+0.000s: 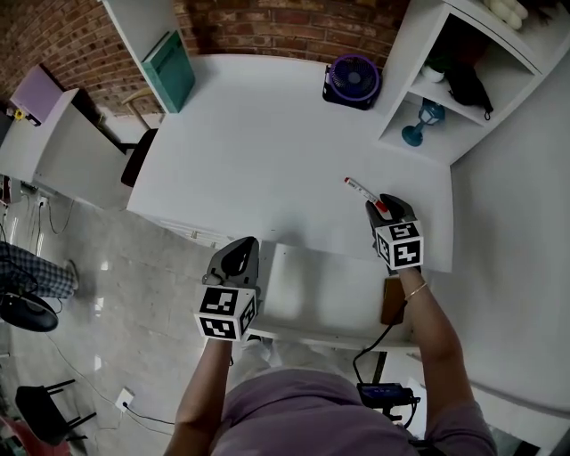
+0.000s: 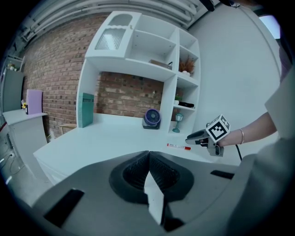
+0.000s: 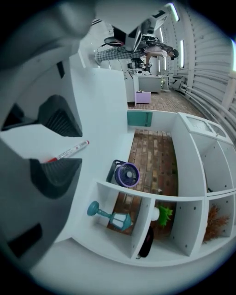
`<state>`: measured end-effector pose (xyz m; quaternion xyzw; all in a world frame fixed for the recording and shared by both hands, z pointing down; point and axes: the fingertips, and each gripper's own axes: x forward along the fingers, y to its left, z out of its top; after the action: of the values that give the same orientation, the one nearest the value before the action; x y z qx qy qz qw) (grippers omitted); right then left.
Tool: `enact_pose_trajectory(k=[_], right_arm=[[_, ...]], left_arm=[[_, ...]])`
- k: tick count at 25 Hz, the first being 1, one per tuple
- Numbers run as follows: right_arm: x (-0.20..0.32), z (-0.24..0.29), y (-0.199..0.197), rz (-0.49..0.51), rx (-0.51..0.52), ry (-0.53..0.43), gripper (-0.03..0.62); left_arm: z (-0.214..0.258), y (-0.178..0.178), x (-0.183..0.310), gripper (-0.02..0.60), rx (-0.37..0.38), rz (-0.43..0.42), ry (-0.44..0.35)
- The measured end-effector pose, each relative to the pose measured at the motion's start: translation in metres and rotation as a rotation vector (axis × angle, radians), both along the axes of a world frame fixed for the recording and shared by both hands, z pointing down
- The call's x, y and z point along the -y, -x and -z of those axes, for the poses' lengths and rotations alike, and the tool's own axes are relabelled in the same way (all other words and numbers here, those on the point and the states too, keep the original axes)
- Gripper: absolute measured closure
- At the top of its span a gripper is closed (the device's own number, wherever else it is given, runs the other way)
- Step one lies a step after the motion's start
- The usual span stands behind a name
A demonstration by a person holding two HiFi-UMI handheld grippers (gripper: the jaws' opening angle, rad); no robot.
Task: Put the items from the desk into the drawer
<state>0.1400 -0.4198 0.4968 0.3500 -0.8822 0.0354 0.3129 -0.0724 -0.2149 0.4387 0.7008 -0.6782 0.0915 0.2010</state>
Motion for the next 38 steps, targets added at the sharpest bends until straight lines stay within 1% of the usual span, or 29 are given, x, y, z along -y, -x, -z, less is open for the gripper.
enact_pose_trajectory(k=[10, 17, 22, 27, 31, 35, 38], right_arm=[[0.029, -0.040, 0.008, 0.055, -0.112, 0.060, 0.425], [0.030, -0.062, 0.012, 0.077, -0.163, 0.097, 0.421], [0.031, -0.068, 0.012, 0.073, -0.187, 0.120, 0.426], [0.029, -0.071, 0.012, 0.086, -0.196, 0.137, 0.442], [0.025, -0.071, 0.017, 0.108, -0.223, 0.140, 0.484], [0.023, -0.072, 0.021, 0.130, -0.252, 0.130, 0.517], [0.021, -0.073, 0.021, 0.136, -0.270, 0.118, 0.523]], left_arm=[[-0.010, 0.003, 0.006, 0.583, 0.004, 0.023, 0.022], [-0.015, 0.004, 0.006, 0.583, -0.001, 0.031, 0.036], [-0.016, 0.007, 0.004, 0.583, -0.009, 0.037, 0.042], [-0.019, 0.009, 0.000, 0.583, -0.010, 0.047, 0.045], [-0.019, 0.011, -0.002, 0.583, -0.020, 0.050, 0.051], [-0.020, 0.013, -0.002, 0.583, -0.021, 0.056, 0.040], [-0.019, 0.014, -0.005, 0.583, -0.029, 0.056, 0.041]])
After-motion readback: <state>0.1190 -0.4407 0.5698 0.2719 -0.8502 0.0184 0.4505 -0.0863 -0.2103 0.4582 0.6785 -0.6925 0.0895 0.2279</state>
